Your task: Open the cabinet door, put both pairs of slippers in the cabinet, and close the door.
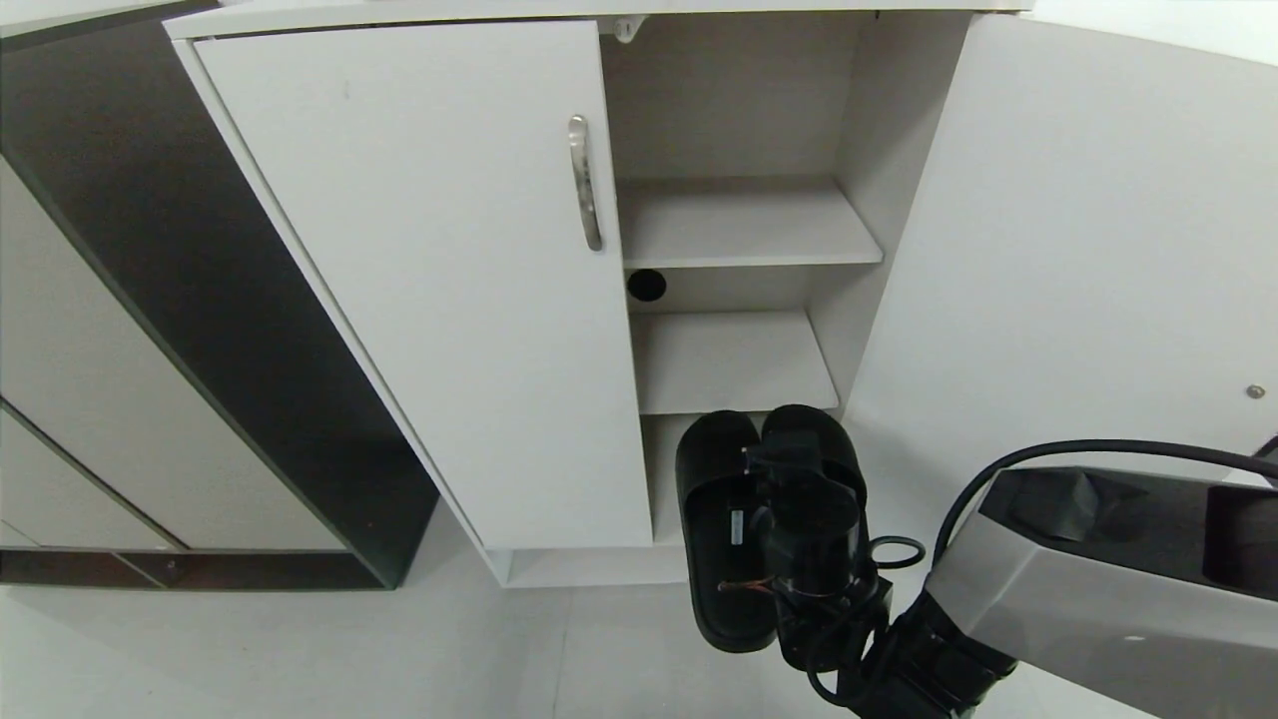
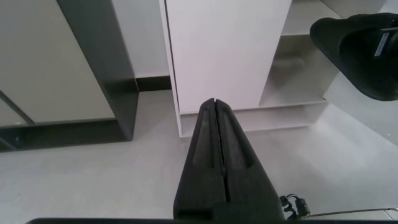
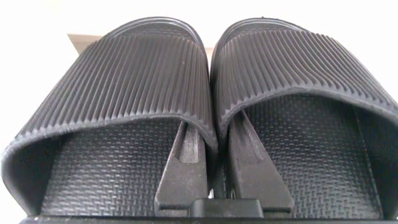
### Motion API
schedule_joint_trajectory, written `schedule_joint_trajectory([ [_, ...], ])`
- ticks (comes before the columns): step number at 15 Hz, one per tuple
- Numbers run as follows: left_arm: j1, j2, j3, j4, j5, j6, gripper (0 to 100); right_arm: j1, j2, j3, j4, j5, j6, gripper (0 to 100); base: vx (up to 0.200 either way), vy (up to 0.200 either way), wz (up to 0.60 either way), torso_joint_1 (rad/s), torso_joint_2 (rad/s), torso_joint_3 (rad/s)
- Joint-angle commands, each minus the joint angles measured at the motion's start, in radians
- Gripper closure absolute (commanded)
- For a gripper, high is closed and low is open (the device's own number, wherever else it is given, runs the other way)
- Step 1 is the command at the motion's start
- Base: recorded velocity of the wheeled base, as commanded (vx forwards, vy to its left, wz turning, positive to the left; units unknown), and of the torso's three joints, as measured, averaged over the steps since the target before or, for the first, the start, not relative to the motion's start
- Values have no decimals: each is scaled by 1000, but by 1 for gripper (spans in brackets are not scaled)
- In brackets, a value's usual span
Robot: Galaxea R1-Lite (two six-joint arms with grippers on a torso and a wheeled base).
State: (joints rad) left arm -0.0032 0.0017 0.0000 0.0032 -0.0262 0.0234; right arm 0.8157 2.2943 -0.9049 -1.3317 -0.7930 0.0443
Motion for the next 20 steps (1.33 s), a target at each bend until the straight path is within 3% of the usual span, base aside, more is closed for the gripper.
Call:
schedule_joint_trajectory([
  [1,0,1,0,0,0,0,100,0,4,0,0,0,0,100,200,0,0,7,2,-2],
  [8,0,1,0,0,0,1,100,-1,7,3,0,3,0,100,200,0,0,0,3,4],
  [13,0,1,0,0,0,6,100,-26,21,21,-53,63,6,100,0,0,0,0,0,0],
  [17,0,1,0,0,0,6,100,-81,28,-141,106,103,-1,100,0,0,0,0,0,0],
  [20,0,1,0,0,0,6,100,-125,123,-373,207,124,-4,100,0,0,0,0,0,0],
])
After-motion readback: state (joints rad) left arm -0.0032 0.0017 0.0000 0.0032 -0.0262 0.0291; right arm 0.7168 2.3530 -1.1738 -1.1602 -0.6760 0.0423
